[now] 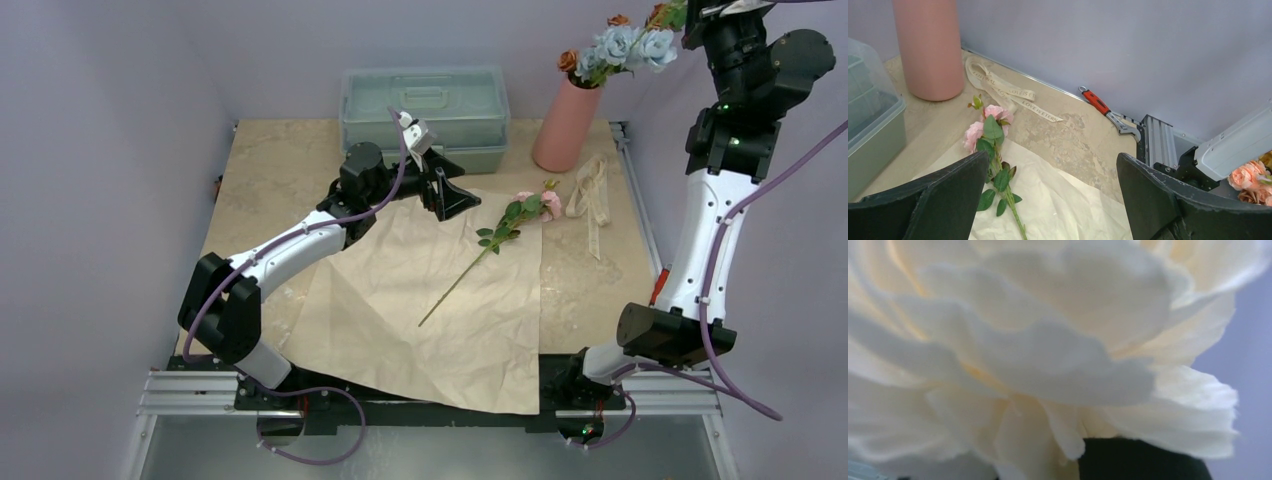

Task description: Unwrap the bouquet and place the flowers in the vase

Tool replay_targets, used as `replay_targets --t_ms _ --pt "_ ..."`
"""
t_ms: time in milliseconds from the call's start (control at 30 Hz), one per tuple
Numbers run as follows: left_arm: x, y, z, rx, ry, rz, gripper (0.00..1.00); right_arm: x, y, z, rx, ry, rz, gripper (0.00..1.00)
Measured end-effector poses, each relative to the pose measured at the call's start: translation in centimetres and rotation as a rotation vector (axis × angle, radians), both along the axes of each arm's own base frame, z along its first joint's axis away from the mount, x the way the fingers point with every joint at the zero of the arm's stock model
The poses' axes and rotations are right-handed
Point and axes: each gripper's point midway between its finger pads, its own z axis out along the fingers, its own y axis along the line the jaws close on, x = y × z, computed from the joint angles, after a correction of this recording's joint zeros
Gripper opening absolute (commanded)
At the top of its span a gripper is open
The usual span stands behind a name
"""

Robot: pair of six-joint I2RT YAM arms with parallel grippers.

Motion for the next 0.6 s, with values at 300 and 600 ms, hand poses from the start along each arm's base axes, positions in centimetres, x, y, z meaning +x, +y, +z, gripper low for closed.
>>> replay_targets --t_ms 300,600 --pt "0.0 0.0 -0.1 0.003 0.003 0.000 1.00 1.6 -0.3 -1.7 0.015 -0.004 0.017 0.00" --pt "0.0 0.1 -0.5 0.018 0.009 0.000 1.00 2.9 0.1 -3.3 0.022 0.005 0.050 0.00"
